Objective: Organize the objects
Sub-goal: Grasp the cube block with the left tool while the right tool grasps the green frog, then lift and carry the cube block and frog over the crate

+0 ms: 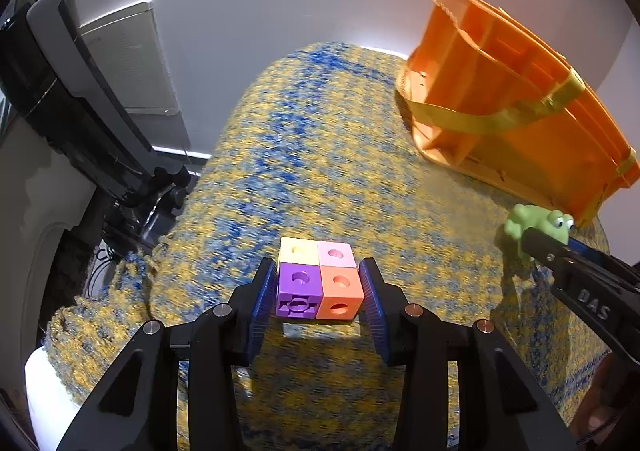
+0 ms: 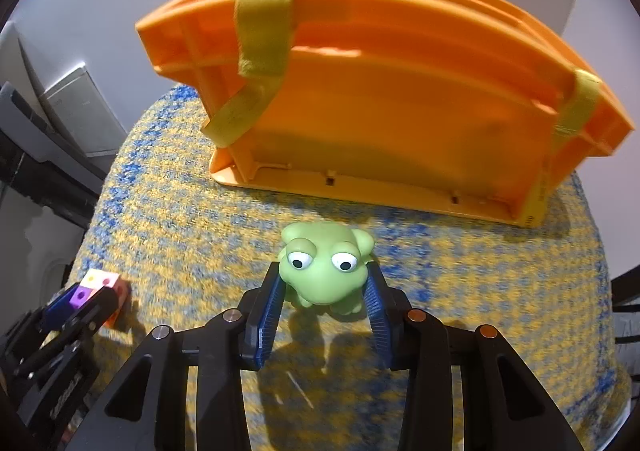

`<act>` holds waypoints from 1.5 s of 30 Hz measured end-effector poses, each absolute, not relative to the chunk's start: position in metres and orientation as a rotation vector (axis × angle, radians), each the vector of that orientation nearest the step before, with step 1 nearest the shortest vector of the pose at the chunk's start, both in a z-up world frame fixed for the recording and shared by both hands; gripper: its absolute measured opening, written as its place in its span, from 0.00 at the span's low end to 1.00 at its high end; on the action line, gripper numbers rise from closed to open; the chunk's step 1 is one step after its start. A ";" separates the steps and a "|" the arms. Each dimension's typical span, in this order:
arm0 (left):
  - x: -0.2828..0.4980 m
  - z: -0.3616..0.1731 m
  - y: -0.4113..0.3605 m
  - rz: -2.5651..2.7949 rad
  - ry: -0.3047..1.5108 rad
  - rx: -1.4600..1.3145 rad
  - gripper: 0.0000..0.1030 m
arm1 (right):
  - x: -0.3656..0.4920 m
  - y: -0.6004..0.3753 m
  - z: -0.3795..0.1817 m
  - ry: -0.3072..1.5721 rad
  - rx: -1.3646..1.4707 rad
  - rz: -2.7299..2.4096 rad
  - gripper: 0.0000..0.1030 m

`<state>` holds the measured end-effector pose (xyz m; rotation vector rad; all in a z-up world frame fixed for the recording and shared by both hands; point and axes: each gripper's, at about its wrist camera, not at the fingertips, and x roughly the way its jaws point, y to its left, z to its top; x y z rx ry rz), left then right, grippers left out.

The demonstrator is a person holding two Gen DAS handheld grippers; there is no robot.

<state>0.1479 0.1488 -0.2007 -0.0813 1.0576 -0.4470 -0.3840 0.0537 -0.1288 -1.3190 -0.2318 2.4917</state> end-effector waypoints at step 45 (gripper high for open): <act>0.148 -0.033 0.047 -0.728 0.850 0.066 0.40 | -0.330 0.098 0.054 -0.266 -0.904 2.696 0.38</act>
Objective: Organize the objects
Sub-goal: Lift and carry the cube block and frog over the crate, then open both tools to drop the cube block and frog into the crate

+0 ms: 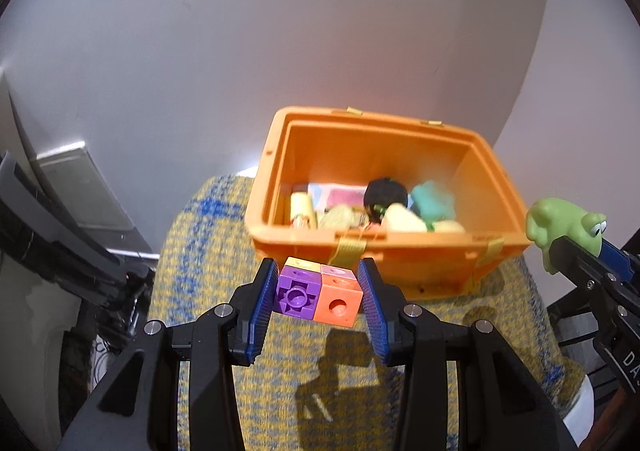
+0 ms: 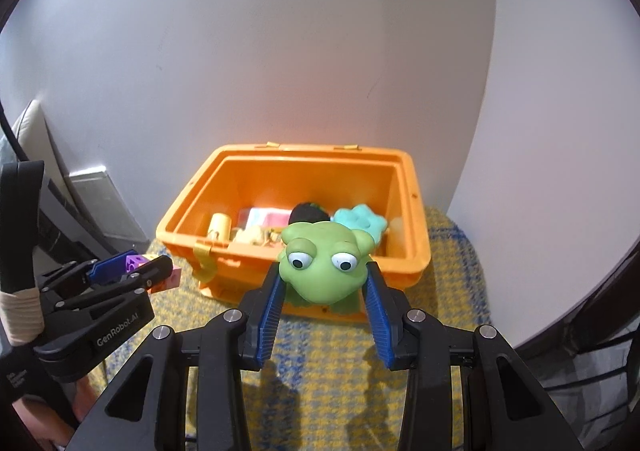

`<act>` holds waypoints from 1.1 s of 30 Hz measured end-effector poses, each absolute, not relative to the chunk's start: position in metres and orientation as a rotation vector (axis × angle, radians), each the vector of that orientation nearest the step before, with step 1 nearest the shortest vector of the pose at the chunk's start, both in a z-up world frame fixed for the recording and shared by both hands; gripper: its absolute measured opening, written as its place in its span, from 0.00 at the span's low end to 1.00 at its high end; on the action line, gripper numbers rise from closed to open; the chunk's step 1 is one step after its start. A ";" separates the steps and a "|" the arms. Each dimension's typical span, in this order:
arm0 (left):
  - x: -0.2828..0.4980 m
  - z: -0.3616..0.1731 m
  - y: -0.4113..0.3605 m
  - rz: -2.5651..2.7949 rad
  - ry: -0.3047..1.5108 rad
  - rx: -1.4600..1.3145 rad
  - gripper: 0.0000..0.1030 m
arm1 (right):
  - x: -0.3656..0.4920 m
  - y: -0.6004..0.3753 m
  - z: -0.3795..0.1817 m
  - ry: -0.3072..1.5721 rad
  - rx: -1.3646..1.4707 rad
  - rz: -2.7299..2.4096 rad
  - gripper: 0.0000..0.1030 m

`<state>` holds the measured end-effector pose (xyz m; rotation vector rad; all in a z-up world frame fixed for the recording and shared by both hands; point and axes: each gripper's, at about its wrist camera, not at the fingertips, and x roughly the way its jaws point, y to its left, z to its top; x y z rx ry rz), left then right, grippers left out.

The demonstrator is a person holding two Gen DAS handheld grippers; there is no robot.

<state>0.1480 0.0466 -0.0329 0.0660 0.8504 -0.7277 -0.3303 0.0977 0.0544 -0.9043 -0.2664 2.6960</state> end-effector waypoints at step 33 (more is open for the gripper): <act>0.234 -0.031 -0.052 -0.846 0.846 0.182 0.38 | -0.452 0.149 0.055 -0.214 -1.053 2.687 0.40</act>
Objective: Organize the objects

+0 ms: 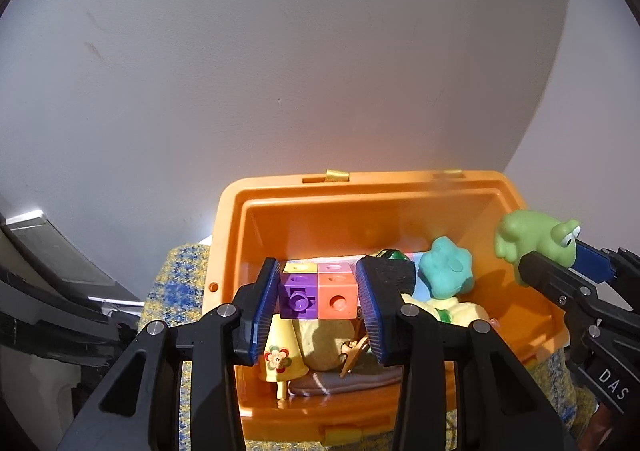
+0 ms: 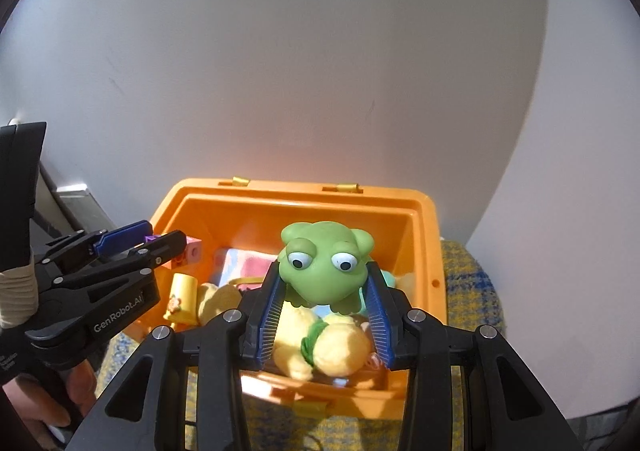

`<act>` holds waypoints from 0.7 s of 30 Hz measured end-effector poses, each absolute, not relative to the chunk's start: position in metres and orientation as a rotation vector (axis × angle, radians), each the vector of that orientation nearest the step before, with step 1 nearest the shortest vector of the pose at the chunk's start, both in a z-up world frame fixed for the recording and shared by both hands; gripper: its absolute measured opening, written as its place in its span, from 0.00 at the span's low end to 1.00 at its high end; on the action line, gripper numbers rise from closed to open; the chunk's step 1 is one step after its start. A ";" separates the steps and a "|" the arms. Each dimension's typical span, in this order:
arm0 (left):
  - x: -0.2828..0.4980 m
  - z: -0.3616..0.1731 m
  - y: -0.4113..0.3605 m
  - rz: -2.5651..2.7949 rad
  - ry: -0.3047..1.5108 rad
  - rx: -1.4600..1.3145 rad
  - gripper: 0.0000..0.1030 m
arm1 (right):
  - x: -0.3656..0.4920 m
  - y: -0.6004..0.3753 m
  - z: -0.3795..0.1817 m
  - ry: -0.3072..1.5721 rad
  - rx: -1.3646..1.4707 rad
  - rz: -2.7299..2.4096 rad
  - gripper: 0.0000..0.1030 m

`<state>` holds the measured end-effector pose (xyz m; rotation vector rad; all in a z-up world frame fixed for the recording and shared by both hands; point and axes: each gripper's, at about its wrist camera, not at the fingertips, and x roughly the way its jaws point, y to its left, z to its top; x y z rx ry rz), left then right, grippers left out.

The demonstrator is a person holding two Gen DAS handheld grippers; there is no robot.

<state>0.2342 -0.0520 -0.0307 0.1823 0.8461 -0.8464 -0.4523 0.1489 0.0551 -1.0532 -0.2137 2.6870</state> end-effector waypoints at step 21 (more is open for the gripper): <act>0.212 -0.012 -0.010 -0.790 0.844 0.202 1.00 | -0.424 0.154 0.058 -0.157 -1.051 2.581 0.93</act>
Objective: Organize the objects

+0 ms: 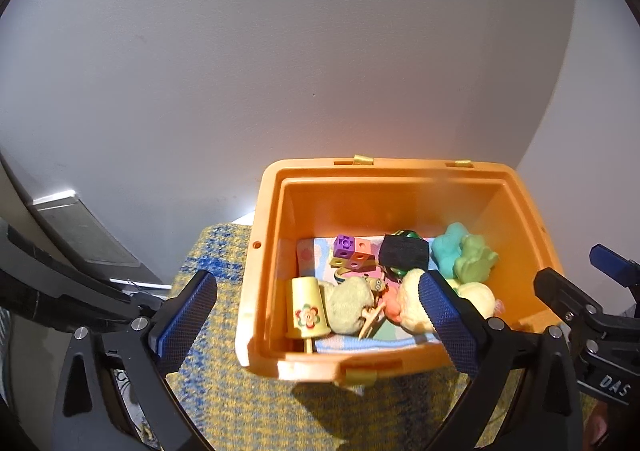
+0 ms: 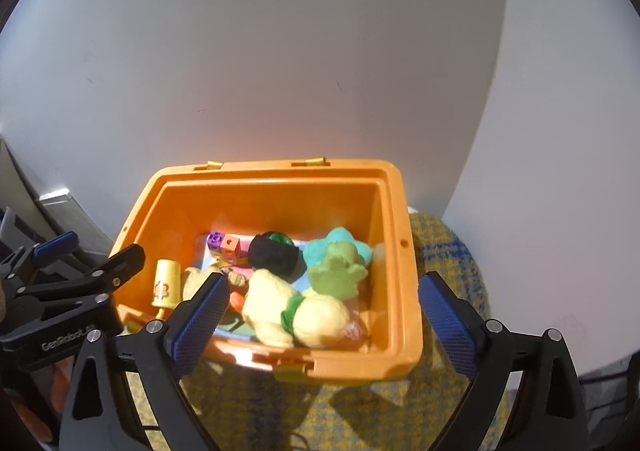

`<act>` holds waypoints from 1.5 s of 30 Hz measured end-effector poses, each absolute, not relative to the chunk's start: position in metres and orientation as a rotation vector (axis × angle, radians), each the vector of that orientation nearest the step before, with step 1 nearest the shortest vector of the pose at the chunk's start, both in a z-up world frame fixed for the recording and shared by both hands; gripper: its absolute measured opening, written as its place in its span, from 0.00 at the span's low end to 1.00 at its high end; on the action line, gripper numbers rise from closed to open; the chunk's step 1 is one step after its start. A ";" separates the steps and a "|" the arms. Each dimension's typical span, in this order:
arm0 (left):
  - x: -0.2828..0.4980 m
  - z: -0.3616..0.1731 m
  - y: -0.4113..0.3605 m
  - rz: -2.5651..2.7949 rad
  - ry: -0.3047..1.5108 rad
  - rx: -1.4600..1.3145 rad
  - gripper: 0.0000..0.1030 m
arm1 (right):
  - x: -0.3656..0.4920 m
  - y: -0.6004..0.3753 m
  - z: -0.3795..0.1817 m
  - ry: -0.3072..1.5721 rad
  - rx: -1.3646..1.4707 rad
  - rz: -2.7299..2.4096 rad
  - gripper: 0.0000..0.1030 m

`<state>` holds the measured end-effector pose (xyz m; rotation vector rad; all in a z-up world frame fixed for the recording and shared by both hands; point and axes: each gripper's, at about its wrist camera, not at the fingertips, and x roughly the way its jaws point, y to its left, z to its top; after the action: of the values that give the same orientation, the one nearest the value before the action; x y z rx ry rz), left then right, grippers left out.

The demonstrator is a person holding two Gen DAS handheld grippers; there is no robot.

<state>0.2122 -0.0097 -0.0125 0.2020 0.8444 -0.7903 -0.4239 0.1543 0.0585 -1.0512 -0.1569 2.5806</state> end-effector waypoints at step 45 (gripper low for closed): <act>0.089 0.007 0.120 -0.887 0.943 0.232 1.00 | -0.258 0.103 0.068 -0.133 -1.052 2.580 0.93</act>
<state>0.0890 0.1198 0.0070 0.2317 0.9427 -0.8875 -0.2576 0.1026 0.0681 -1.0517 -0.1327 2.5801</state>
